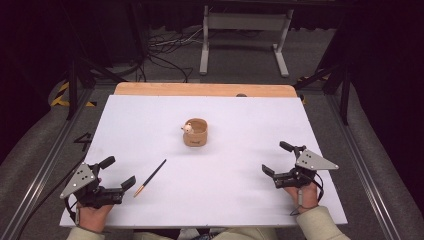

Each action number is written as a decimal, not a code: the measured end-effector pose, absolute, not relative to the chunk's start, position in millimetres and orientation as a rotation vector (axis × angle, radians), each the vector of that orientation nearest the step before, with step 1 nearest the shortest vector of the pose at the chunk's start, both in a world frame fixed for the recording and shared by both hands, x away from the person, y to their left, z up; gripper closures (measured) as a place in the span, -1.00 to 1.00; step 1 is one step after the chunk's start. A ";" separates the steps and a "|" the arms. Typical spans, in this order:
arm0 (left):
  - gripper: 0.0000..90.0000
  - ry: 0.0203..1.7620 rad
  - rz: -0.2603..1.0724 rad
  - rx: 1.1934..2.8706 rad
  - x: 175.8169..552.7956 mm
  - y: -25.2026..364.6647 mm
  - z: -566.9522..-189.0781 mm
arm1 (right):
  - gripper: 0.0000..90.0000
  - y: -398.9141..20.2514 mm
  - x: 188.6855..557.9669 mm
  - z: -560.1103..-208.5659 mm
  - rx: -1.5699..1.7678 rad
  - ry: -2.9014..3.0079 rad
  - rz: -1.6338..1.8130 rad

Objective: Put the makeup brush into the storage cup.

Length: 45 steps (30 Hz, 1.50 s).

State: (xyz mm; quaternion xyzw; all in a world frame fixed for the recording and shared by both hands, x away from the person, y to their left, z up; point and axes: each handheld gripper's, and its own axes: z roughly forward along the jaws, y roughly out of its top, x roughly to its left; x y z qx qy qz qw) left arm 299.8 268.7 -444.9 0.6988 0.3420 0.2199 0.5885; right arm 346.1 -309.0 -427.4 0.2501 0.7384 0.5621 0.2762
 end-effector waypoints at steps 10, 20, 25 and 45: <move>-1.00 0.785 0.519 1.628 299.1 268.5 -441.7 | -1.00 -309.3 345.0 -427.1 0.671 1.985 1.524; -1.00 0.751 0.488 1.633 300.7 264.2 -437.7 | -1.00 -309.0 345.5 -427.4 0.672 1.982 1.518; -0.99 0.724 0.481 1.644 304.4 254.5 -432.9 | -1.00 -308.4 345.0 -427.5 0.668 1.983 1.528; -0.96 0.686 0.415 1.835 323.0 228.4 -401.4 | -1.00 -307.6 345.6 -428.1 0.670 2.002 1.530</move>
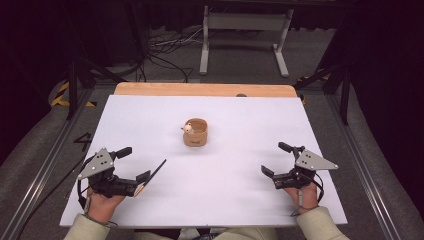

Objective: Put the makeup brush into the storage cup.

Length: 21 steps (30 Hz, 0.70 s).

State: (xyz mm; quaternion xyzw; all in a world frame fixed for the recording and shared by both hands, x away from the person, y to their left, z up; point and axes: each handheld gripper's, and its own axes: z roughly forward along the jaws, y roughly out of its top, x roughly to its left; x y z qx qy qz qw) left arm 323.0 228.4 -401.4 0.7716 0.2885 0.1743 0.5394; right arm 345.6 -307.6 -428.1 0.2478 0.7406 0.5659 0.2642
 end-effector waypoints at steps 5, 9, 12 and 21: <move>-0.96 0.714 0.399 1.952 329.8 220.1 -394.0 | -0.96 -306.0 346.9 -429.0 0.677 2.028 1.505; -0.96 0.727 0.383 2.016 335.0 217.9 -390.4 | -0.95 -303.3 346.9 -429.5 0.667 2.049 1.491; -0.96 0.758 0.349 2.090 342.9 214.2 -387.5 | -0.95 -303.6 346.6 -429.5 0.677 2.053 1.492; -0.95 0.834 0.345 2.280 356.4 200.9 -380.6 | -0.95 -304.6 348.2 -430.1 0.690 2.053 1.500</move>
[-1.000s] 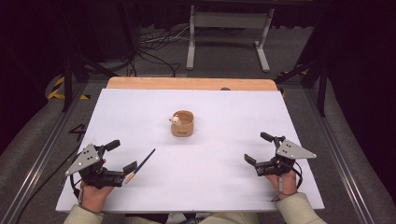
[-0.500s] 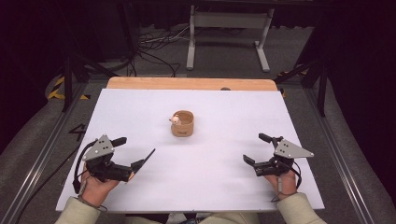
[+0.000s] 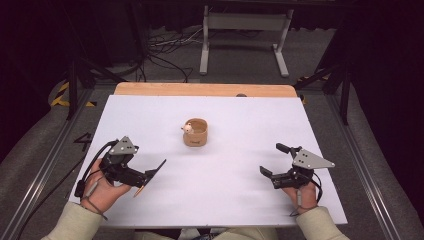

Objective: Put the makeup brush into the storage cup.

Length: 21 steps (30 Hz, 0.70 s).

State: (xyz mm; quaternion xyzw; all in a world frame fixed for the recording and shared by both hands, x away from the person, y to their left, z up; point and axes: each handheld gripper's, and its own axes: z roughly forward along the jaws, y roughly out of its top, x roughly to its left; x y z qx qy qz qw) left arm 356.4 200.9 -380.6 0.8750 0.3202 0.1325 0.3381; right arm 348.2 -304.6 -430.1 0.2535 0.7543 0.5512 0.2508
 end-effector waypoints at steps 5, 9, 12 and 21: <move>-0.96 0.873 0.320 2.377 363.1 193.2 -380.5 | -0.95 -302.2 349.6 -431.3 0.687 2.072 1.491; -0.94 0.891 0.294 2.436 367.2 187.6 -381.0 | -0.95 -301.7 349.1 -431.5 0.689 2.078 1.489; -0.94 0.899 0.272 2.473 369.9 184.8 -381.5 | -0.95 -301.7 349.1 -431.6 0.691 2.082 1.487; -0.88 0.921 0.230 2.581 377.2 177.5 -375.9 | -0.95 -299.1 350.1 -432.9 0.684 2.103 1.485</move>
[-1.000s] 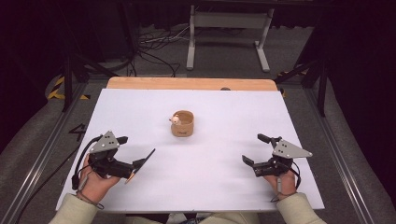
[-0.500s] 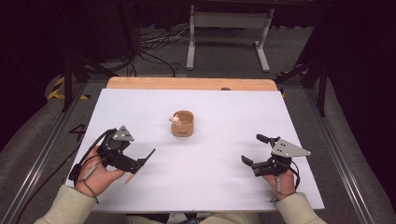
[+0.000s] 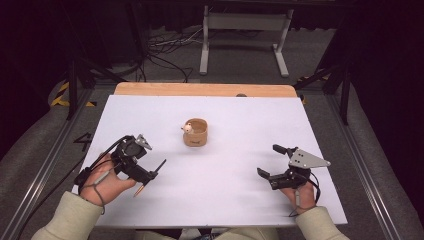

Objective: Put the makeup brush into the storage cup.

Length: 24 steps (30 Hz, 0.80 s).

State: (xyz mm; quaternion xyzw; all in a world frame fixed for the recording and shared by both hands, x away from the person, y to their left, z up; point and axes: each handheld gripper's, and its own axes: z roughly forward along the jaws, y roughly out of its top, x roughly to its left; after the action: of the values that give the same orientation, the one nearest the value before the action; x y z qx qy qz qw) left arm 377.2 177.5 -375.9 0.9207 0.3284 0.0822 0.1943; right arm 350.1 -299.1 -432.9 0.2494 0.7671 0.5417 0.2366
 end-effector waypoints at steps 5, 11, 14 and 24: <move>-0.87 0.920 0.204 2.631 382.4 175.9 -372.1 | -0.95 -299.3 350.3 -433.0 0.684 2.105 1.490; -0.87 0.925 0.140 2.676 386.2 172.3 -372.6 | -0.95 -298.4 350.7 -433.3 0.676 2.113 1.499; -0.86 0.909 0.064 2.708 388.2 170.8 -372.0 | -0.95 -298.5 350.7 -433.3 0.677 2.113 1.500; -0.83 0.889 0.003 2.770 392.5 161.0 -376.1 | -0.95 -298.3 351.1 -433.6 0.672 2.122 1.505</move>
State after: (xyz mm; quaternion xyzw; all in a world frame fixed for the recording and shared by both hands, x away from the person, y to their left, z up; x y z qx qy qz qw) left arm 392.5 161.0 -376.1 0.9457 0.3037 0.0011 0.1161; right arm 351.1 -298.3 -433.6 0.2437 0.7694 0.5458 0.2252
